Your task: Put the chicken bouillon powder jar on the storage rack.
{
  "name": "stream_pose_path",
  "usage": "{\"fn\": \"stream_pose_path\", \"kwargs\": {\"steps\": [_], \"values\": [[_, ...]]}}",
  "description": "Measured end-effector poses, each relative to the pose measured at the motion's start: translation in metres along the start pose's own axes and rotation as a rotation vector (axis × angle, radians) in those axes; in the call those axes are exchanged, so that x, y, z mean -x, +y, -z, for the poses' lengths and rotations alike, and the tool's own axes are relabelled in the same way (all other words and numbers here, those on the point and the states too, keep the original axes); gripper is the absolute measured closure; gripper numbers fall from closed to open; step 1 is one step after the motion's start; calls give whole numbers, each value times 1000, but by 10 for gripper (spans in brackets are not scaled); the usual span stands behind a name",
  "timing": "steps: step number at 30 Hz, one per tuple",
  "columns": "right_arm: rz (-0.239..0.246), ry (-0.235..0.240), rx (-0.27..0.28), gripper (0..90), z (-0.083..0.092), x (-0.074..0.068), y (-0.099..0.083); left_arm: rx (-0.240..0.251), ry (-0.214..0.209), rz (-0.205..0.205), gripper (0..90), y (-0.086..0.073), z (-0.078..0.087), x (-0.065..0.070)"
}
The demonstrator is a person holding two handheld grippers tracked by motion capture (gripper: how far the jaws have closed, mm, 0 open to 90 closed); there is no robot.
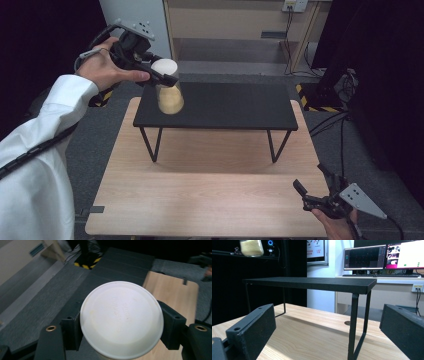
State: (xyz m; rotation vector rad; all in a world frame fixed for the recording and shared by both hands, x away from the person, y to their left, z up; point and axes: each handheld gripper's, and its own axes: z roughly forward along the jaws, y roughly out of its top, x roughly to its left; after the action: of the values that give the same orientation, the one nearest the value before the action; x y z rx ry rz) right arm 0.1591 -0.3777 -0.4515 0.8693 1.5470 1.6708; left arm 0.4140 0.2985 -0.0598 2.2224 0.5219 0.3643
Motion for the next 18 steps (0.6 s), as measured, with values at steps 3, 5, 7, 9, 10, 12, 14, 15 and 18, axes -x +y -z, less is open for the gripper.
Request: {"fn": "stream_pose_path", "kwargs": {"steps": [3, 5, 7, 9, 10, 12, 14, 15, 18], "values": [[1, -1, -1, 5, 0, 0, 0, -8, 74, 76, 324, 1, -5, -8], [3, -1, -1, 5, 0, 0, 0, -2, 91, 93, 324, -1, -6, -10], [4, 1, -3, 6, -1, 0, 0, 11, 138, 159, 324, -4, -11, -17], [5, 3, -5, 7, -1, 0, 0, 12, 153, 180, 324, -5, -14, -18], [4, 2, -10, 7, -1, 0, 1, 10, 178, 195, 324, -7, -20, -21], [3, 2, -9, 7, -1, 0, 1, 6, 204, 217, 324, -9, -26, -23], [4, 2, -6, 7, 0, 0, 1, -7, 224, 230, 324, -11, -32, -26], [4, 2, -6, 7, 0, 0, 1, -10, 232, 244, 324, -13, -35, -28], [3, 2, -5, 7, 0, 1, 0, -15, 244, 269, 324, -19, -41, -31]]}}
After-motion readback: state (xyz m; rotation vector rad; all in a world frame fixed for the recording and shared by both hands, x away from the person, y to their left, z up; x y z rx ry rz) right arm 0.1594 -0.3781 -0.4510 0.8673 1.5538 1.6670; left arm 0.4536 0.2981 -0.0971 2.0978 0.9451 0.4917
